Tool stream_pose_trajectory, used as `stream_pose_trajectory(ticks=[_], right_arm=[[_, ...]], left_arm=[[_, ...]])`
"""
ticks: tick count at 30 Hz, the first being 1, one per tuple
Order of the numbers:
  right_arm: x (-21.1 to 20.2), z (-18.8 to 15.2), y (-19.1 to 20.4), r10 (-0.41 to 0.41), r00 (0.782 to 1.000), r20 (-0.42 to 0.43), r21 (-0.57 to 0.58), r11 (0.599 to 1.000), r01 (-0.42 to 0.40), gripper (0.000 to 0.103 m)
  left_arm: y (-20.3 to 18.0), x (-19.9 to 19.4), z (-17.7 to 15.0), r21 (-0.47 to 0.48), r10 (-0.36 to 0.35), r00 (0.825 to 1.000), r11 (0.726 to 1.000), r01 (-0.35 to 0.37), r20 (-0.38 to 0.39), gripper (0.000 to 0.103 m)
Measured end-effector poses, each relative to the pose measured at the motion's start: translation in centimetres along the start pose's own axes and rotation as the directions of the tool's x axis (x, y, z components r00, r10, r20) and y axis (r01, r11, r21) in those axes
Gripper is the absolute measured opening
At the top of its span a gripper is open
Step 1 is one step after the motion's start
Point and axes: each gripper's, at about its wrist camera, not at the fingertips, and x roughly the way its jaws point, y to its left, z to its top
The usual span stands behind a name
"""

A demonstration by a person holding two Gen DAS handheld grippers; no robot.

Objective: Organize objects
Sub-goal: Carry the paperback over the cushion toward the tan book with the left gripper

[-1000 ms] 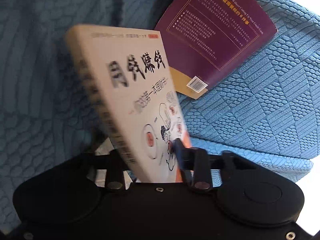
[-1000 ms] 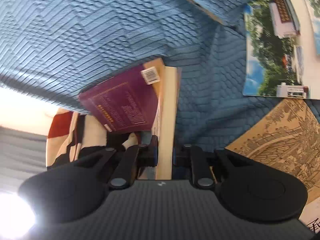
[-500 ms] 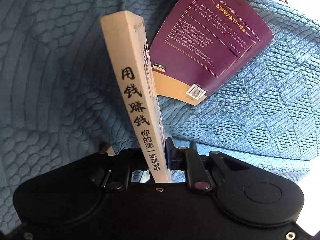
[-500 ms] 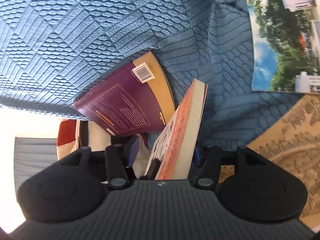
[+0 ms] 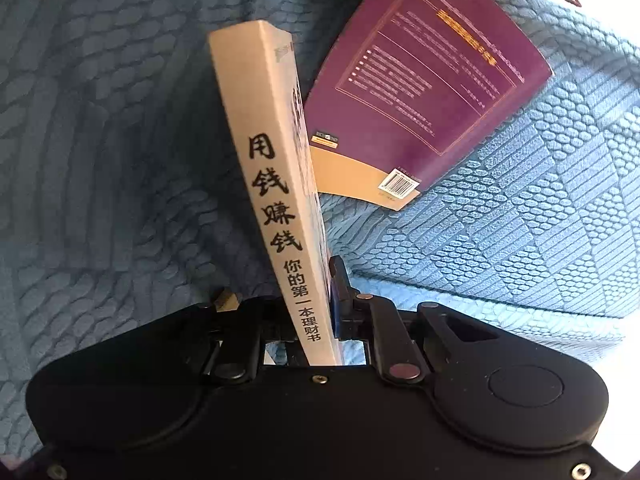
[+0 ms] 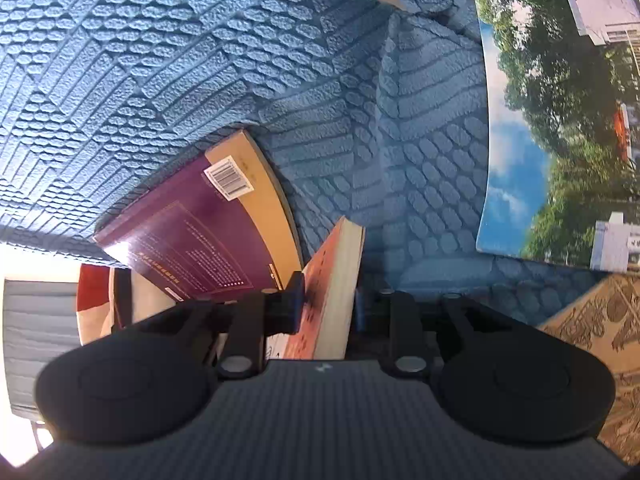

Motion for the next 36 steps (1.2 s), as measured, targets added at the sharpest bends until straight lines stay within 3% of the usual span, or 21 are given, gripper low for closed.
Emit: stream_pose_trajectory(ticks=[9,18,24,30,36], right_arm=[[-3.4,-2.1,2.0,0.036,0.999,0.020,-0.170,0.985,-0.033,0.020],[-8.3,-4.5,5.0,0.035,0.998,0.043,-0.387,0.922,-0.016,0.020],[-13.0,-5.6,5.8,0.064,0.995,0.074,-0.449,0.893,-0.024,0.020],[-17.2,-6.1,8.0,0.089,0.988,0.127,-0.504,0.863,-0.013,0.020],[-21.8,-6.3,10.0,0.117,0.975,0.192,-0.502,0.865,-0.005,0.020]], left_arm=[[-1.2,-1.3,0.2,0.093,-0.002,0.999,0.996,0.006,-0.052,0.015],[-3.0,-1.6,-1.8,0.195,-0.024,0.992,0.980,0.049,-0.125,0.017],[-3.8,-2.9,-5.1,0.217,-0.072,0.983,0.970,0.108,-0.168,0.018],[-7.6,-3.1,-7.7,0.262,-0.087,0.974,0.955,0.142,-0.211,0.018],[-11.6,-3.9,-10.6,0.297,-0.094,0.963,0.940,0.170,-0.254,0.018]])
